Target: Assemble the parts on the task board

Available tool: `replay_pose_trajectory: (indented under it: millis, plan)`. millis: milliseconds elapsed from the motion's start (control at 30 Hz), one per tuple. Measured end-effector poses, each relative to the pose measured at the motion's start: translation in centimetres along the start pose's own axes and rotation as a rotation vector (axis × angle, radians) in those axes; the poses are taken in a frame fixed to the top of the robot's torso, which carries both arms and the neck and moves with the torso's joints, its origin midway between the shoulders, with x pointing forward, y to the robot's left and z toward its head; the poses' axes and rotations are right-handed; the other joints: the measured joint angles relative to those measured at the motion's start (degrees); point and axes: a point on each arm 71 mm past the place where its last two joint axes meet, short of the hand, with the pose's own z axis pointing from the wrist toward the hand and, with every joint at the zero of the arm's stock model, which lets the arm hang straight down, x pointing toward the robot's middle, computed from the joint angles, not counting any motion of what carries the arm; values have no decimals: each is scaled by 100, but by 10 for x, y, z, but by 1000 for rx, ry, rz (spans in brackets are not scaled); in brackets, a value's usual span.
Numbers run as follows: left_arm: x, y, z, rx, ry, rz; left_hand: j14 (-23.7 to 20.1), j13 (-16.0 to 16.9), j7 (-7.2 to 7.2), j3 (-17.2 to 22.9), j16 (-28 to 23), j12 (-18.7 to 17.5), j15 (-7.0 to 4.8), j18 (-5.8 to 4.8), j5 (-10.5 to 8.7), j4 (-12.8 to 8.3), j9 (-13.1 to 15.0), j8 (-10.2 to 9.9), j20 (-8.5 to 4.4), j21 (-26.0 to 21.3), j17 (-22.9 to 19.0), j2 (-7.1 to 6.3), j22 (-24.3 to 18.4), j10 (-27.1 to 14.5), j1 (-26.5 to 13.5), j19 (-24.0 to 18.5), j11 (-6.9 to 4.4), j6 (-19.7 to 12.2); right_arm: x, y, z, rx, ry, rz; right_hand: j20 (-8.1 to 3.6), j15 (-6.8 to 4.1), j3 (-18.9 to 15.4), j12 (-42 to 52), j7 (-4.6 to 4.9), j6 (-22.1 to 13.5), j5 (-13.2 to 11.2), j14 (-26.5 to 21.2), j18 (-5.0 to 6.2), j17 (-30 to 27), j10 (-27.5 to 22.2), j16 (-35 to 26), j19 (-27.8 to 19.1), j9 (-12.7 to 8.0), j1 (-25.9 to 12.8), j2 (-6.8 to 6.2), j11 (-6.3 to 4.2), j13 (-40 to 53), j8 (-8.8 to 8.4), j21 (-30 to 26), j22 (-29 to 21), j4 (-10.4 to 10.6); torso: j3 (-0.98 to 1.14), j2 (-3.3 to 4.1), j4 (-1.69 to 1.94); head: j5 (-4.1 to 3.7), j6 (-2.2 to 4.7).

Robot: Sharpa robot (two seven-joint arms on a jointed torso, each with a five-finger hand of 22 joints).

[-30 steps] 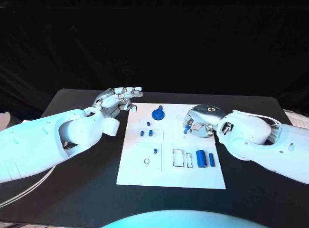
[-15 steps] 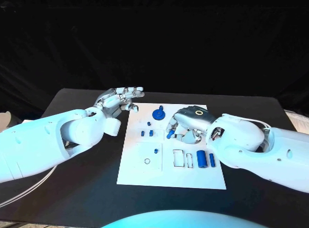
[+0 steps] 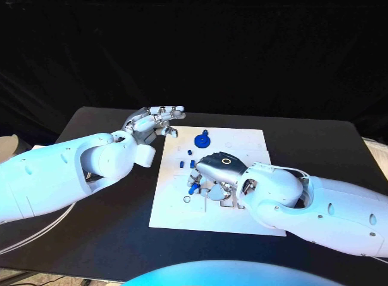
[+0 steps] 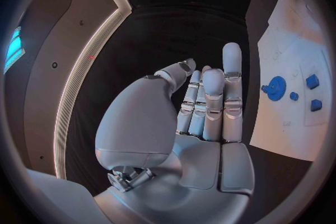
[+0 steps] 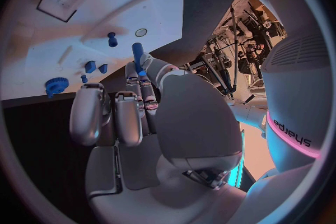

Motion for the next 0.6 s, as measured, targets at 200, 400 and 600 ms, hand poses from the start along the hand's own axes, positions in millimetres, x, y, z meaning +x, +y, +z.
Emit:
replay_pose_trajectory:
  millis: [200, 400, 600]
  plan:
    - [0, 0, 0, 0, 1, 0, 0, 0, 0, 0, 0, 0, 0, 0, 0, 0, 0, 0, 0, 0, 0, 0, 0, 0, 0, 0, 0, 0, 11, 3, 7, -14, 15, 14, 0, 0, 15, -17, 1, -2, 25, 0, 0, 0, 0, 0, 0, 0, 0, 0, 0, -3, -11, 0, 0, -16, 5, -3, -3, 23, -13]
    - [1, 0, 0, 0, 2, -1, 0, 0, 0, 0, 0, 0, 0, 0, 0, 0, 0, 0, 0, 0, 1, 0, 0, 0, 0, 0, 0, 0, 18, -1, 11, -7, 34, 12, 0, 0, 15, -21, 4, -5, 25, 0, 0, -1, 16, 0, 0, 5, 0, 0, 16, -5, -21, 0, 0, -16, 4, -3, -4, 26, -25]
    - [0, 0, 0, 0, 3, -1, 0, 0, 0, 0, 0, 0, 0, 0, 0, 0, 0, 0, 0, 0, 1, 0, -4, 0, 0, 0, 0, 0, 20, -1, 13, -9, 40, 10, 0, 0, 15, -33, 13, -15, 25, 0, 0, -1, 16, 0, 0, 6, 7, 7, 16, -6, -44, 0, 0, -16, 5, 0, -4, 39, -36]
